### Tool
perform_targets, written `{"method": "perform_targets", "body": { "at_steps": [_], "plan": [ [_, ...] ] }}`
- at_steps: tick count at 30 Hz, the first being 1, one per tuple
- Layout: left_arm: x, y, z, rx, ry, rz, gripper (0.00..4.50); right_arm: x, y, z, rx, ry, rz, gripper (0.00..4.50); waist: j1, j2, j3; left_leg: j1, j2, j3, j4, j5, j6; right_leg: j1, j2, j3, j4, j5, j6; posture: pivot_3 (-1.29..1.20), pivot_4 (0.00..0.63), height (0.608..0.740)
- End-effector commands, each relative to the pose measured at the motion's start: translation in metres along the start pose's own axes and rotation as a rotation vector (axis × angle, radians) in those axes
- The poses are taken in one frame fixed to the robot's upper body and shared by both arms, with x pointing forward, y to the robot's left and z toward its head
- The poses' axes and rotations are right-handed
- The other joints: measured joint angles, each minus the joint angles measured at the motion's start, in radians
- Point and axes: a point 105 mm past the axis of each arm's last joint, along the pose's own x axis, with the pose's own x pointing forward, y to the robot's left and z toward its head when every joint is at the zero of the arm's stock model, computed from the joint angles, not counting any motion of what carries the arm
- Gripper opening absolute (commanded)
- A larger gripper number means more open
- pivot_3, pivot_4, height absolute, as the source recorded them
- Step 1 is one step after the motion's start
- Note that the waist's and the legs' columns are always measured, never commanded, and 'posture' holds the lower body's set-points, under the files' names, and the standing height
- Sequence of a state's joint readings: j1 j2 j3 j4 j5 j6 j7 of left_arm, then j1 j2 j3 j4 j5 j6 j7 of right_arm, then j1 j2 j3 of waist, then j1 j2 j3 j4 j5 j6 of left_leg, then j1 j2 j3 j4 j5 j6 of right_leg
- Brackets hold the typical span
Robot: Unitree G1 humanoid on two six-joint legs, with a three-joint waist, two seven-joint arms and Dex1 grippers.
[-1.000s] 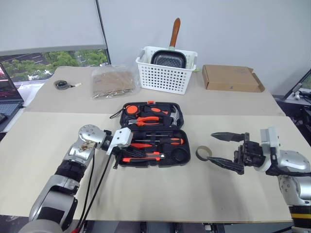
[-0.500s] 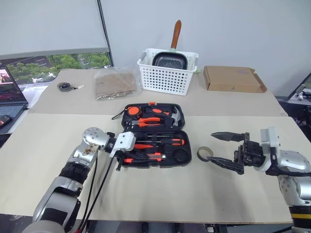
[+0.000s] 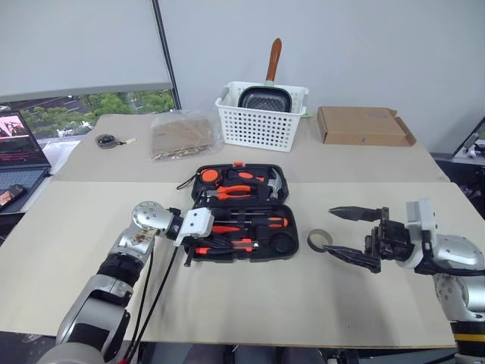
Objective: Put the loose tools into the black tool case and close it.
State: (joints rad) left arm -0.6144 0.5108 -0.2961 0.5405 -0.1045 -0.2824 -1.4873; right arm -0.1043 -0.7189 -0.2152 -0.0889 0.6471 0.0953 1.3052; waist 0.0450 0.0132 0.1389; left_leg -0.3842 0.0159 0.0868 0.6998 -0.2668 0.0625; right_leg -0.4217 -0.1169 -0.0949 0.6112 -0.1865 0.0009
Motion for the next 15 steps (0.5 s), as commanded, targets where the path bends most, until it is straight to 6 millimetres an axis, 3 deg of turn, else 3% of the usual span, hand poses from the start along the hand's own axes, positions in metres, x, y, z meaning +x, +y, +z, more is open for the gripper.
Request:
{"method": "perform_targets", "body": {
  "at_steps": [1, 9, 15],
  "plan": [
    [0.008, -0.029, -0.039, -0.124, 0.168, -0.103, 0.02, 0.002, -0.004, 0.01, -0.044, -0.016, 0.006, 4.5, -0.002, 0.0, 0.0, 0.0, 0.0, 0.0, 0.0, 0.0, 0.0, 0.0, 0.0, 0.0, 0.0, 0.0, 0.0, 0.0, 0.15, 0.7],
    [0.007, -0.028, -0.032, -0.127, 0.169, -0.105, 0.02, 0.003, -0.004, 0.01, -0.045, -0.021, 0.011, 4.5, -0.005, 0.0, 0.0, 0.0, 0.0, 0.0, -0.002, 0.0, 0.0, -0.001, 0.0, 0.0, 0.0, 0.0, 0.0, 0.0, 0.15, 0.7],
    [-0.003, -0.002, 0.012, -0.107, -0.04, 0.005, 0.02, 0.001, -0.004, 0.01, -0.046, -0.02, 0.003, 4.5, -0.005, -0.002, 0.001, -0.006, 0.0, 0.0, -0.001, 0.0, 0.0, -0.003, -0.001, 0.0, 0.0, 0.0, 0.001, 0.0, 0.15, 0.7]
  ]
}}
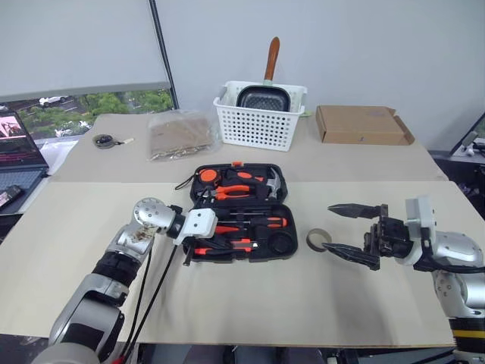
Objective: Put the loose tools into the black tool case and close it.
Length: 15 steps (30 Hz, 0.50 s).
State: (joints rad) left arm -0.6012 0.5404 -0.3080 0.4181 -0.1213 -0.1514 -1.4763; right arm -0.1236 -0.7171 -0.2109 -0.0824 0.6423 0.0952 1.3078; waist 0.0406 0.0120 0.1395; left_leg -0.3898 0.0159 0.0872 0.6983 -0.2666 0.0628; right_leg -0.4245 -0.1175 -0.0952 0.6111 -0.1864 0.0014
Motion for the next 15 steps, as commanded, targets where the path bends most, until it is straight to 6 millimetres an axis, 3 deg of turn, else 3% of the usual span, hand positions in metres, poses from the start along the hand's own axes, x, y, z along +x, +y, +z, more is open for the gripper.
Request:
{"method": "perform_targets", "body": {
  "at_steps": [1, 9, 15],
  "plan": [
    [-0.004, -0.001, 0.007, -0.075, -0.072, 0.019, 0.02, -0.001, -0.001, 0.008, -0.036, -0.016, -0.002, 4.5, -0.001, -0.001, 0.001, -0.001, 0.0, 0.0, 0.0, 0.001, 0.003, -0.001, 0.0, 0.0, 0.0, 0.0, 0.001, 0.0, 0.15, 0.7],
    [-0.047, 0.005, 0.039, -0.017, -0.055, 0.08, 0.02, 0.003, -0.002, 0.006, -0.031, -0.023, 0.013, 4.5, -0.003, -0.014, 0.009, -0.016, 0.0, 0.0, 0.0, 0.003, 0.009, -0.016, 0.003, 0.0, -0.001, 0.003, 0.004, 0.0, 0.15, 0.7],
    [-0.069, -0.001, 0.037, -0.021, 0.052, 0.084, 0.02, 0.006, -0.003, 0.004, -0.031, -0.031, 0.023, 4.5, -0.003, -0.015, 0.009, -0.016, 0.0, 0.0, 0.0, 0.0, 0.01, -0.015, 0.003, -0.001, -0.002, 0.0, 0.005, 0.0, 0.15, 0.7]
  ]
}}
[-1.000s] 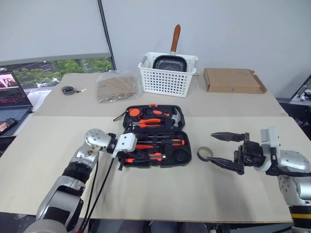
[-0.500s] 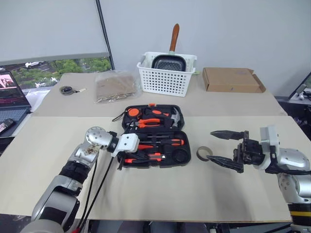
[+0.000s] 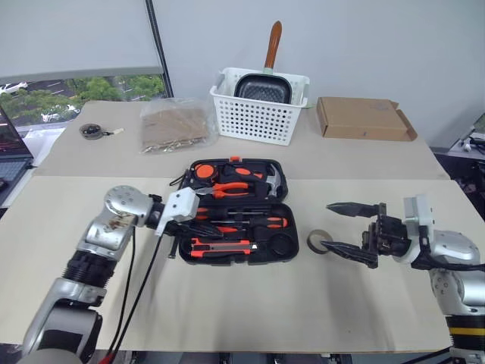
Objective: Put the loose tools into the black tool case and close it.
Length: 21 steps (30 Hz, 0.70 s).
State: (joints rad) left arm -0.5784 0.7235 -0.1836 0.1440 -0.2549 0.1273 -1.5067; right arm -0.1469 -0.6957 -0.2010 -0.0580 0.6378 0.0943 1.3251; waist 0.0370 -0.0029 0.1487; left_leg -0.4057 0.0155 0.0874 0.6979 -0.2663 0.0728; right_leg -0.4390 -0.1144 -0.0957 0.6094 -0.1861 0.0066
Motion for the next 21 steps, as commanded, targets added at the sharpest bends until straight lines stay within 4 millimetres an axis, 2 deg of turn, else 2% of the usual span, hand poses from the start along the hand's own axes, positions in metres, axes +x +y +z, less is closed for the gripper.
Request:
{"method": "perform_targets", "body": {
  "at_steps": [1, 7, 21],
  "plan": [
    [-0.014, -0.004, 0.001, 0.024, 0.064, -0.009, 0.02, 0.003, -0.002, 0.005, -0.041, -0.013, 0.012, 4.5, 0.001, 0.0, 0.0, 0.0, 0.0, 0.0, 0.0, 0.0, 0.0, 0.0, 0.0, 0.0, 0.0, 0.0, 0.0, 0.0, 0.15, 0.7],
    [-0.011, -0.009, -0.006, 0.007, 0.092, -0.052, 0.02, 0.005, -0.001, 0.004, -0.043, -0.021, 0.011, 4.5, 0.001, 0.0, 0.0, 0.001, 0.0, 0.0, 0.001, 0.0, 0.0, 0.0, 0.0, 0.0, 0.0, -0.001, 0.001, 0.0, 0.15, 0.7],
    [0.01, -0.025, -0.043, -0.021, 0.195, -0.16, 0.02, 0.002, 0.002, 0.003, -0.043, -0.018, -0.006, 4.5, 0.001, 0.0, 0.0, 0.003, 0.0, 0.001, 0.001, 0.0, 0.0, 0.002, 0.0, 0.001, 0.002, -0.001, 0.0, 0.0, 0.15, 0.7]
  ]
}}
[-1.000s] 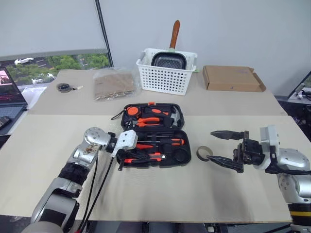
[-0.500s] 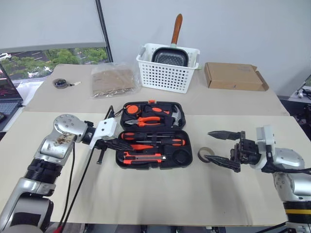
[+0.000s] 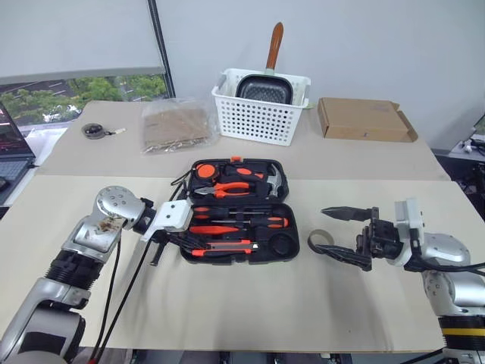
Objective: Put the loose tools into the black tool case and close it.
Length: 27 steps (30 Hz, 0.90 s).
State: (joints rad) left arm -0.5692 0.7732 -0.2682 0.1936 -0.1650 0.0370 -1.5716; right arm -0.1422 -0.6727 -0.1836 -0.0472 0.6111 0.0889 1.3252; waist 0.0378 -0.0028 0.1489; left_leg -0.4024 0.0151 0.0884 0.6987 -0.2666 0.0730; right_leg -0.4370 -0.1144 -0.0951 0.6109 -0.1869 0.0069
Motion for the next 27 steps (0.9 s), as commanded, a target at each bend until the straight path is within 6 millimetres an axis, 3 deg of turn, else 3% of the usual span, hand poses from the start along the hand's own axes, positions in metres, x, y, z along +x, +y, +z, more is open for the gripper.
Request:
{"method": "perform_targets", "body": {
  "at_steps": [1, 9, 15, 19, 22, 27],
  "plan": [
    [0.015, -0.009, -0.016, -0.032, 0.043, -0.053, 0.02, -0.002, 0.0, 0.012, -0.063, -0.027, -0.011, 4.5, 0.001, 0.0, 0.0, 0.001, 0.0, 0.0, 0.0, 0.0, 0.0, 0.0, 0.0, 0.0, 0.0, 0.0, 0.0, 0.0, 0.15, 0.7],
    [0.037, -0.008, -0.027, -0.053, 0.037, -0.072, 0.02, -0.005, 0.001, 0.012, -0.062, -0.021, -0.019, 4.5, 0.002, 0.002, -0.001, 0.006, 0.0, 0.0, 0.0, 0.0, 0.0, 0.005, 0.0, 0.001, 0.001, 0.0, 0.0, 0.0, 0.15, 0.7],
    [0.04, -0.001, -0.025, -0.064, -0.012, -0.032, 0.02, -0.004, 0.0, 0.013, -0.064, -0.018, -0.02, 4.5, 0.006, 0.003, -0.001, 0.014, 0.001, -0.001, 0.0, -0.001, -0.003, 0.013, -0.003, 0.0, 0.001, -0.004, -0.006, 0.0, 0.15, 0.7],
    [0.032, 0.007, -0.002, -0.066, -0.144, 0.017, 0.02, -0.003, -0.001, 0.013, -0.062, -0.017, -0.014, 4.5, 0.007, 0.002, -0.001, 0.014, 0.0, 0.0, 0.0, -0.004, -0.006, 0.013, -0.008, -0.001, 0.0, -0.003, -0.004, 0.0, 0.15, 0.7],
    [0.015, 0.011, 0.019, -0.072, -0.234, 0.053, 0.02, -0.001, -0.003, 0.013, -0.062, -0.019, -0.005, 4.5, 0.004, 0.002, 0.0, 0.011, 0.0, 0.001, 0.001, -0.003, -0.006, 0.012, -0.009, -0.002, 0.0, -0.002, -0.002, 0.0, 0.15, 0.7],
    [-0.009, 0.012, 0.027, -0.082, -0.227, 0.122, 0.02, 0.001, -0.005, 0.013, -0.062, -0.023, 0.006, 4.5, -0.003, 0.0, 0.001, 0.004, 0.0, 0.001, 0.0, 0.001, 0.002, 0.004, -0.007, -0.002, 0.0, 0.002, 0.003, 0.0, 0.15, 0.7]
  ]
}}
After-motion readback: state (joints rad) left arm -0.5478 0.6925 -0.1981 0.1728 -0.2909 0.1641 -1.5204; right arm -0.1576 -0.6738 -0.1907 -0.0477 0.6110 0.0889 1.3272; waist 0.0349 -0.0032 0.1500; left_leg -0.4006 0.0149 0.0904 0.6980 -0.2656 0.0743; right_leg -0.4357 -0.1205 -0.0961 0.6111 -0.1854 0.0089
